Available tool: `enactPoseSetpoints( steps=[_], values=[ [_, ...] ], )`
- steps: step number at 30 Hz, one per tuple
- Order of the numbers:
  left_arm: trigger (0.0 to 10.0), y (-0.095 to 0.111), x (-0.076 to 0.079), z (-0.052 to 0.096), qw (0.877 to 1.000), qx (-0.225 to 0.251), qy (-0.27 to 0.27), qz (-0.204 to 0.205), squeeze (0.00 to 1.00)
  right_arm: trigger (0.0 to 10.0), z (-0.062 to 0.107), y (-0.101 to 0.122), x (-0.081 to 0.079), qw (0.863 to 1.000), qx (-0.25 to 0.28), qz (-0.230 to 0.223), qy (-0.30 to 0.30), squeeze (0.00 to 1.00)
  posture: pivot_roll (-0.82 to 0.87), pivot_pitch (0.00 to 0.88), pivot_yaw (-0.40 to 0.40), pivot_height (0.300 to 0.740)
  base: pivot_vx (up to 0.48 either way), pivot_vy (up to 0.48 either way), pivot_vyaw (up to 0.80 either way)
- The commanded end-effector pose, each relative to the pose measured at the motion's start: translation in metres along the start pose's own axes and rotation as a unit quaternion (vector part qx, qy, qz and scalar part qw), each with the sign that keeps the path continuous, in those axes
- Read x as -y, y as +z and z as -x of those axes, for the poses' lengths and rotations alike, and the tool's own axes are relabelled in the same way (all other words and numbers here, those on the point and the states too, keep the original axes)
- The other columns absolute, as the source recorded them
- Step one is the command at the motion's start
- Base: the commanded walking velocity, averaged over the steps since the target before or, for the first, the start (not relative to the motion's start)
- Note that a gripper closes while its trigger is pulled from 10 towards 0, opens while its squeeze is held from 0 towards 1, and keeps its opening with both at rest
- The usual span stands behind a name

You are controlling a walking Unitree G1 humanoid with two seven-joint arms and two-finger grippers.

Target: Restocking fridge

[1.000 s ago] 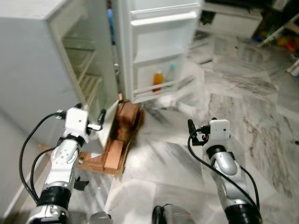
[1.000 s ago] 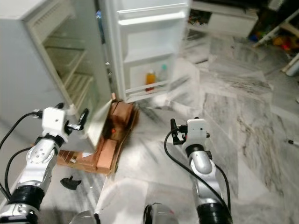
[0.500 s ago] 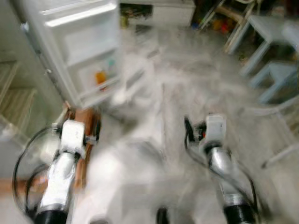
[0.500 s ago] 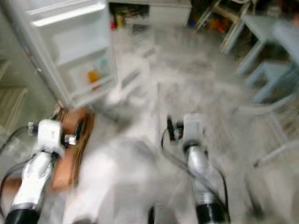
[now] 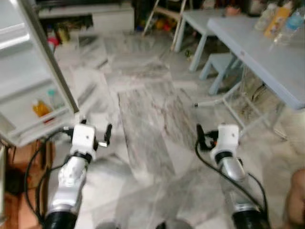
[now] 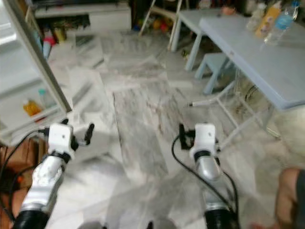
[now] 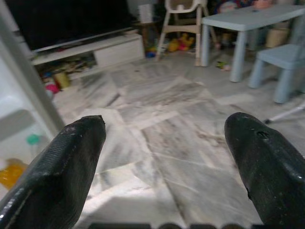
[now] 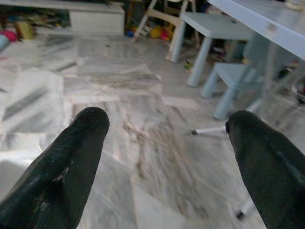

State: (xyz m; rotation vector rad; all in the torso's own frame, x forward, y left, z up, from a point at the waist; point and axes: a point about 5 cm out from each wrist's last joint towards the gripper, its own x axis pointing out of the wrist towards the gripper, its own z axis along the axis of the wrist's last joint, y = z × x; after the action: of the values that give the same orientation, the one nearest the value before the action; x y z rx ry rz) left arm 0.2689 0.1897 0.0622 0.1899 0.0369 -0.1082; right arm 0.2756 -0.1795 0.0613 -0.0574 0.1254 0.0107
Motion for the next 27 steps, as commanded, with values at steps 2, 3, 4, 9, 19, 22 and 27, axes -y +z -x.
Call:
enactPoseSetpoints(
  steps=[2,3,4,9,19,22,27],
  values=[
    [10.0,-0.003,-0.008,0.002,1.000,-0.011,0.019,0.000,0.00,10.0,-0.002,0.005,-0.007,1.000,0.015,0.003,0.014,0.00,-0.02,0.030,-0.051,0.740,0.463,0.000,0.00],
    [10.0,-0.004,-0.008,0.002,1.000,-0.013,0.022,0.003,0.00,10.0,-0.002,0.007,-0.008,1.000,0.022,0.011,0.020,0.00,-0.02,0.029,-0.050,0.740,0.409,0.247,0.00],
    [10.0,-0.004,-0.008,0.002,1.000,-0.014,0.023,0.003,0.00,10.0,-0.001,0.007,-0.008,0.999,0.024,0.008,0.023,0.00,-0.02,0.029,-0.050,0.740,0.398,0.266,0.00],
    [10.0,-0.005,-0.008,0.000,0.999,-0.019,0.036,0.000,0.00,10.0,-0.001,0.008,-0.011,0.999,0.026,0.010,0.034,0.00,-0.02,0.028,-0.050,0.740,0.355,0.317,0.43],
    [10.0,-0.008,-0.020,-0.005,0.995,-0.037,0.088,-0.016,0.00,10.0,-0.001,0.007,-0.013,0.998,0.027,0.010,0.051,0.00,-0.02,0.029,-0.052,0.740,0.057,0.445,0.71],
    [10.0,-0.005,-0.019,-0.009,0.996,-0.032,0.085,-0.018,0.00,10.0,-0.001,0.007,-0.014,0.998,0.027,0.010,0.053,0.00,-0.03,0.028,-0.052,0.740,0.000,0.480,0.70],
    [10.0,0.001,-0.016,-0.018,0.997,-0.019,0.063,-0.025,0.00,10.0,-0.002,0.005,-0.011,0.999,0.016,0.014,0.037,0.00,-0.03,0.028,-0.050,0.740,0.000,0.475,0.14]
  ],
)
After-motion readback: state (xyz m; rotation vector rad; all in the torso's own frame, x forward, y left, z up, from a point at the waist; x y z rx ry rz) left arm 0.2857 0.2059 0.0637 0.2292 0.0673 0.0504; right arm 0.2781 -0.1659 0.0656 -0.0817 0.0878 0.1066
